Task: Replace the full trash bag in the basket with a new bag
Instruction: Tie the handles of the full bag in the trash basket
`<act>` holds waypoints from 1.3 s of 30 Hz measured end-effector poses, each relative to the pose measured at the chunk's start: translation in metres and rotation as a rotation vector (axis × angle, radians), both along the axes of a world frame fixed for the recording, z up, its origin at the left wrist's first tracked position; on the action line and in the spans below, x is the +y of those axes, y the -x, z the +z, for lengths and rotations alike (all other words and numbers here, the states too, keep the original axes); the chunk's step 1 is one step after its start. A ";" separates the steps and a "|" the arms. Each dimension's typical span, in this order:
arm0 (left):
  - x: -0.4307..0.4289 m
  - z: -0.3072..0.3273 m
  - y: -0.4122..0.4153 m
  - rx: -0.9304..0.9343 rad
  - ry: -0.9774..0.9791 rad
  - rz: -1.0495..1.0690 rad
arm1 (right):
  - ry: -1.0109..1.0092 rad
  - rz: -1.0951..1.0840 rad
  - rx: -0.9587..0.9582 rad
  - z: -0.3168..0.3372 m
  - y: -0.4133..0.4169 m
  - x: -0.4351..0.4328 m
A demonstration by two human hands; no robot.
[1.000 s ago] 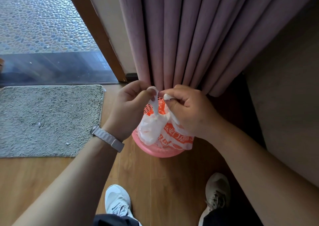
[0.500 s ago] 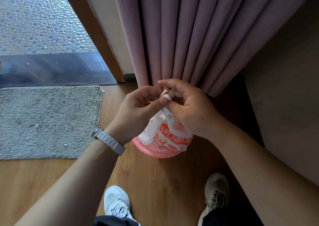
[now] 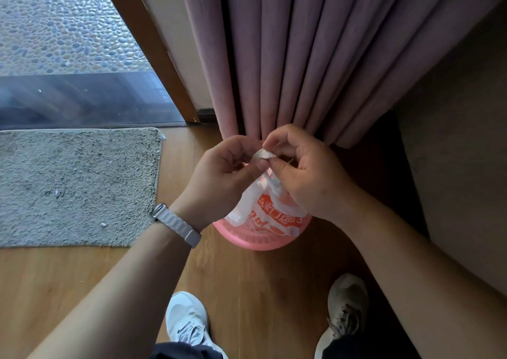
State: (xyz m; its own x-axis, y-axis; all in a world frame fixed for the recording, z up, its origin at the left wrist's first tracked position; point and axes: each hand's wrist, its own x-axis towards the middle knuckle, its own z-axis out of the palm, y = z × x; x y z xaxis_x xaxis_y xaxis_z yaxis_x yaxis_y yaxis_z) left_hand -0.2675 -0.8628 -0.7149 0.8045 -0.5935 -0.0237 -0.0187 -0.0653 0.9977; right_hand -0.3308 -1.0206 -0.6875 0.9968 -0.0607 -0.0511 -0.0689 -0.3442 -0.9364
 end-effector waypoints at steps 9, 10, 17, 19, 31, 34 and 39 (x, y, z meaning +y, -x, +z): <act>-0.008 -0.013 -0.013 -0.033 -0.082 0.040 | 0.155 0.009 0.029 -0.025 -0.018 -0.011; -0.009 -0.011 -0.016 -0.015 -0.065 0.040 | 0.158 -0.004 0.010 -0.027 -0.021 -0.013; -0.019 0.001 -0.026 -0.009 0.024 0.210 | 0.238 -0.055 -0.054 -0.048 -0.040 -0.020; -0.024 0.014 -0.026 0.005 0.020 0.223 | 0.251 -0.043 -0.053 -0.048 -0.039 -0.017; -0.037 0.162 -0.031 0.102 -0.027 0.253 | 0.470 0.041 -0.170 0.044 -0.036 -0.023; -0.043 0.209 -0.030 0.099 -0.038 0.285 | 0.501 0.127 -0.173 0.091 -0.038 -0.031; -0.053 0.316 -0.019 0.095 0.003 0.319 | 0.635 0.255 -0.157 0.202 -0.035 -0.046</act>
